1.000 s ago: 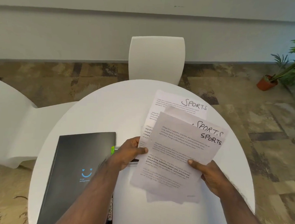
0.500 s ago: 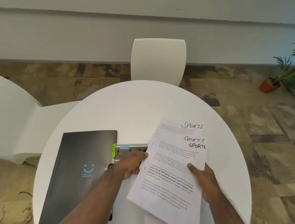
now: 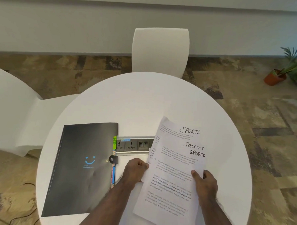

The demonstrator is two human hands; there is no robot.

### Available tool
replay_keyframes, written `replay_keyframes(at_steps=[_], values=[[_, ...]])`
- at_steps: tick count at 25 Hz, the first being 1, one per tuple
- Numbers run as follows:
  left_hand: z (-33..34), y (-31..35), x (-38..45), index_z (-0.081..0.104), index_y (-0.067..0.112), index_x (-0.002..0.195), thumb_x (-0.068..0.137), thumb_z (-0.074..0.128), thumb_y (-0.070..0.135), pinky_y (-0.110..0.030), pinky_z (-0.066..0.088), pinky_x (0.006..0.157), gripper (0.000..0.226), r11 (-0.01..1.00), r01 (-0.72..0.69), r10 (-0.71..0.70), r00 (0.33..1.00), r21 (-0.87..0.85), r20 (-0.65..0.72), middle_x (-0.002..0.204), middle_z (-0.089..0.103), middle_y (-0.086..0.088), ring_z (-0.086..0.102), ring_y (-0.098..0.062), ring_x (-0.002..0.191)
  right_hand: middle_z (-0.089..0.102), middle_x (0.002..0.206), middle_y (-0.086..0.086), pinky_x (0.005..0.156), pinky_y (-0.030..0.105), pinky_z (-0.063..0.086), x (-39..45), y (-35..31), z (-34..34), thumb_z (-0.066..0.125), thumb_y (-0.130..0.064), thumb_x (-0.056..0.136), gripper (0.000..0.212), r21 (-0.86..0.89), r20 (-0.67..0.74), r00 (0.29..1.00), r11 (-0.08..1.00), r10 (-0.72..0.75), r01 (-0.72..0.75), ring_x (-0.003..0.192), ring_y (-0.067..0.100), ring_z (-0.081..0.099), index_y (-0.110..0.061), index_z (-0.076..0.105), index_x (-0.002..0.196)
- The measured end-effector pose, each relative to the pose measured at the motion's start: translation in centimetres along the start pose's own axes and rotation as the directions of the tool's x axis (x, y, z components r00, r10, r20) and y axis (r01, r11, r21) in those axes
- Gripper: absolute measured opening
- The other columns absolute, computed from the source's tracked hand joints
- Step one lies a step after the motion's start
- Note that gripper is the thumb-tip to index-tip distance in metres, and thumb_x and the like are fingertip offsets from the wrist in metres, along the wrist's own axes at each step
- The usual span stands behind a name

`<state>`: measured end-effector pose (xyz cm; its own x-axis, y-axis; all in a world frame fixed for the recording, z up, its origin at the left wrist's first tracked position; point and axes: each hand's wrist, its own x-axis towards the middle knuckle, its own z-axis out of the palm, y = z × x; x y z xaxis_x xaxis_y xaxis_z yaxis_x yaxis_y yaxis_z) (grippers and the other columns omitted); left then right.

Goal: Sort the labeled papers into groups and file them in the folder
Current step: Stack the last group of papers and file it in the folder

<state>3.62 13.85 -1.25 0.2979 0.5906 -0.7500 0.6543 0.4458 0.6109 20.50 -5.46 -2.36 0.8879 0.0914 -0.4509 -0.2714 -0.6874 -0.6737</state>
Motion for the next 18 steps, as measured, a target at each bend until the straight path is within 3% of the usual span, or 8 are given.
replay_keyframes(at_steps=[3,5,7,10,13,15,18], values=[[0.1,0.0,-0.2,0.061,0.010,0.083,0.093,0.065,0.013,-0.031,0.057,0.052,0.012,1.000,-0.031,0.032,0.998,-0.002,0.047,0.091,0.071,-0.011,0.066,-0.022,0.073,0.069,0.078,0.003,0.076,0.040,0.053,0.1,0.3,-0.5,0.071,-0.025,0.086,0.015,0.006,-0.055,0.998,1.000,0.009,-0.008,0.078,0.031,0.064,-0.012,0.065,0.082],[-0.1,-0.5,-0.2,0.065,0.012,0.086,0.094,0.063,0.011,-0.036,0.060,0.059,0.008,0.997,-0.069,0.067,0.996,0.032,0.062,0.095,0.073,-0.010,0.070,-0.026,0.083,0.071,0.083,0.004,0.080,0.041,0.054,0.4,0.7,-1.0,0.071,-0.027,0.087,0.014,0.019,-0.086,0.996,1.000,0.009,-0.008,0.081,0.030,0.065,-0.013,0.067,0.086],[-0.3,-1.4,-0.4,0.066,0.014,0.087,0.094,0.062,0.012,-0.040,0.059,0.068,0.009,0.991,-0.098,0.091,0.993,0.096,0.078,0.093,0.074,-0.006,0.071,-0.026,0.088,0.072,0.090,0.003,0.084,0.040,0.053,0.6,0.8,-1.7,0.071,-0.023,0.088,0.010,0.153,-0.076,0.996,0.987,0.052,-0.040,0.083,0.026,0.066,-0.014,0.069,0.093],[-0.1,-3.6,-1.5,0.064,0.017,0.082,0.093,0.060,0.013,-0.039,0.056,0.069,0.013,0.971,-0.134,0.109,0.986,0.199,0.129,0.080,0.069,0.002,0.065,-0.020,0.076,0.072,0.094,-0.001,0.090,0.038,0.052,0.9,1.2,-2.3,0.069,-0.014,0.090,0.003,0.350,0.035,0.993,0.930,0.110,-0.115,0.084,0.018,0.067,-0.012,0.068,0.092],[0.4,-6.5,-3.1,0.065,0.016,0.079,0.093,0.049,0.008,-0.043,0.057,0.063,0.023,0.965,-0.124,0.083,0.980,0.231,0.181,0.073,0.071,-0.001,0.060,-0.017,0.063,0.075,0.107,0.008,0.095,0.049,0.053,1.1,1.9,-2.2,0.070,-0.010,0.089,0.019,0.430,0.209,0.972,0.882,0.109,-0.192,0.096,0.030,0.071,-0.012,0.068,0.108],[0.8,-7.5,-4.5,0.069,0.013,0.087,0.098,0.042,0.008,-0.038,0.058,0.059,0.030,0.985,-0.046,0.004,0.970,0.165,0.243,0.080,0.076,-0.009,0.066,-0.019,0.062,0.074,0.112,0.011,0.093,0.052,0.054,0.7,1.8,-2.2,0.071,-0.007,0.087,0.032,0.421,0.360,0.927,0.869,0.103,-0.260,0.101,0.033,0.071,-0.011,0.065,0.119],[0.5,-8.0,-6.1,0.071,0.010,0.090,0.103,0.047,0.023,-0.033,0.060,0.065,0.030,0.993,0.051,-0.083,0.945,0.109,0.316,0.079,0.076,-0.007,0.068,-0.018,0.064,0.076,0.107,0.012,0.086,0.050,0.057,-0.1,1.4,-2.7,0.070,-0.002,0.086,0.034,0.283,0.503,0.852,0.904,0.146,-0.321,0.099,0.036,0.071,-0.010,0.066,0.118]])
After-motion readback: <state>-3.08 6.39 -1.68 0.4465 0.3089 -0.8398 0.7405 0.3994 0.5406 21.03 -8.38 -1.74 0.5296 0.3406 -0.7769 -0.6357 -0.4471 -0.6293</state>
